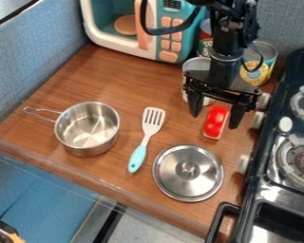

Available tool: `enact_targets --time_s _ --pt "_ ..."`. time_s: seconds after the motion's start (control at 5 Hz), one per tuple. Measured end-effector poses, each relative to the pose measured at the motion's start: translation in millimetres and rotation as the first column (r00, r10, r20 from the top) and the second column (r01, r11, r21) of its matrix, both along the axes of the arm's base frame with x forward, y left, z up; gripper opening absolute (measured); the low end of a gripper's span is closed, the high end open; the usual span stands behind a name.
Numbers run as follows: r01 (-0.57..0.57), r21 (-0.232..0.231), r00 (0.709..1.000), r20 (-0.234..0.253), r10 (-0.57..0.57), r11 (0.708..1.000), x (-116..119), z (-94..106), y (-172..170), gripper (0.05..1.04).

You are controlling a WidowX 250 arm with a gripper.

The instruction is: Put the blue spatula in the middle center of the table

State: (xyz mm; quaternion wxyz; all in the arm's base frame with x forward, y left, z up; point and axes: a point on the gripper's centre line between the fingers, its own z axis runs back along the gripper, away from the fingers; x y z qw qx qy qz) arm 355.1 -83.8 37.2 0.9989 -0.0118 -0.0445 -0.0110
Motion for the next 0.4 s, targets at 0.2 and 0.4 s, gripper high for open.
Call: enact_targets --time_s 0.2,0.4 --pt "0.0 0.006 0.999 -0.036 0.0 1.0 -7.4 -15.9 1.3 1.0" --pt "-0.025 0.006 0.998 -0.057 0.026 1.0 -42.1 -23.2 20.7 1.0"
